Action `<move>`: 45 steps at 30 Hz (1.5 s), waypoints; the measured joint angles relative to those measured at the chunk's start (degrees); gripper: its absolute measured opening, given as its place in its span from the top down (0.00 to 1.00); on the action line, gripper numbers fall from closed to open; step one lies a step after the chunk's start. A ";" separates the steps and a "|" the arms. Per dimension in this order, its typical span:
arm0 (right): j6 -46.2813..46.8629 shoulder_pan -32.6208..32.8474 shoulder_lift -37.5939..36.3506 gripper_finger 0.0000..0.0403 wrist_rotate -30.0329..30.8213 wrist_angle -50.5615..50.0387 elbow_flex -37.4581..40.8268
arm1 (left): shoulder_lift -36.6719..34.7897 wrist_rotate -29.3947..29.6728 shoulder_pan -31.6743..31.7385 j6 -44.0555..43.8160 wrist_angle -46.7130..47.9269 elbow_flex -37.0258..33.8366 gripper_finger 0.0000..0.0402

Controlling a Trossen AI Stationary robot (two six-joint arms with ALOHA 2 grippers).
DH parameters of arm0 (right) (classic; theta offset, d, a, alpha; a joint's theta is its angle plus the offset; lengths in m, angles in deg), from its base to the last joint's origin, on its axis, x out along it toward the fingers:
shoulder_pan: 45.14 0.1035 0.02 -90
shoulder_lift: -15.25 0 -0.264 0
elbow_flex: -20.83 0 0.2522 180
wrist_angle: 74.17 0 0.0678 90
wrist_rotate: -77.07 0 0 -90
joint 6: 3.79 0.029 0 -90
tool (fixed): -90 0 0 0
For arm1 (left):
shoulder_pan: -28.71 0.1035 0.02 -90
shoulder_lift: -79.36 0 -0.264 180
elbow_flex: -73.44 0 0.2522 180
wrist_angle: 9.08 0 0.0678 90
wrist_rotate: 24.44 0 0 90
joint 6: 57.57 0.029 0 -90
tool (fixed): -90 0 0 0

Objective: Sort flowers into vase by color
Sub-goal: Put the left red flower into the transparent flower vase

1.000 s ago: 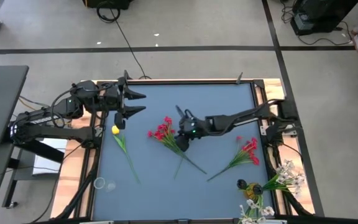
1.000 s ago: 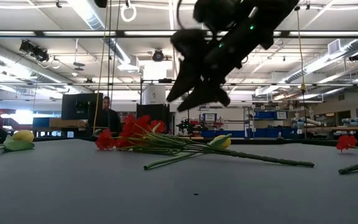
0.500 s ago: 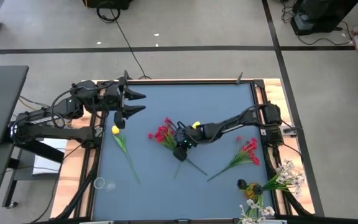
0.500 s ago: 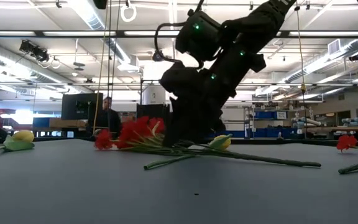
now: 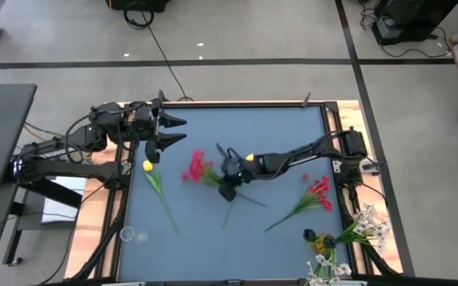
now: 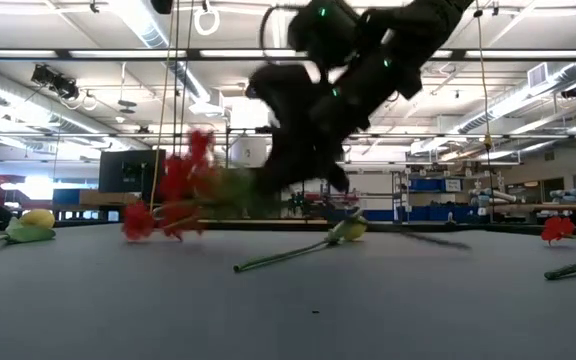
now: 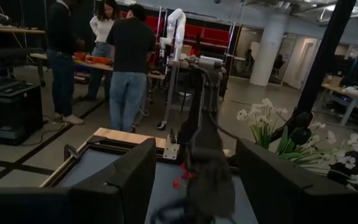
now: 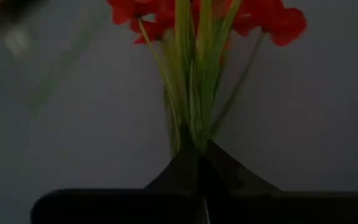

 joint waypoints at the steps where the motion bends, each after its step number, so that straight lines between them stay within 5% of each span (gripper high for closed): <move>1: 0.57 -0.30 -1.16 0.96 0.66 1.00 0.00 | 0.00 0.00 0.00 -0.48 -0.02 0.00 0.44; 4: 2.36 -0.75 -5.60 0.98 6.26 2.11 0.00 | -0.02 0.02 0.00 -4.54 0.04 -0.01 0.44; 7: 5.28 -0.52 -11.96 0.98 18.78 -1.46 0.00 | -0.02 2.51 -0.04 -9.76 0.07 -0.01 0.44; 11: -0.58 -1.14 -18.70 0.98 27.91 -0.64 0.00 | -0.02 6.32 0.02 -16.00 1.61 0.00 0.44; 21: -17.00 -2.10 -30.28 0.98 24.56 14.61 -0.01 | 8.20 7.62 -3.37 -21.57 -2.10 0.00 0.44; 31: -23.49 -2.57 -35.96 0.98 21.73 16.87 -0.02 | 23.81 7.64 -5.20 -19.13 -33.05 0.02 0.44; 45: -24.43 -4.24 -34.98 0.98 16.94 18.75 -0.02 | 34.39 13.09 -6.14 -9.08 -53.36 0.00 0.44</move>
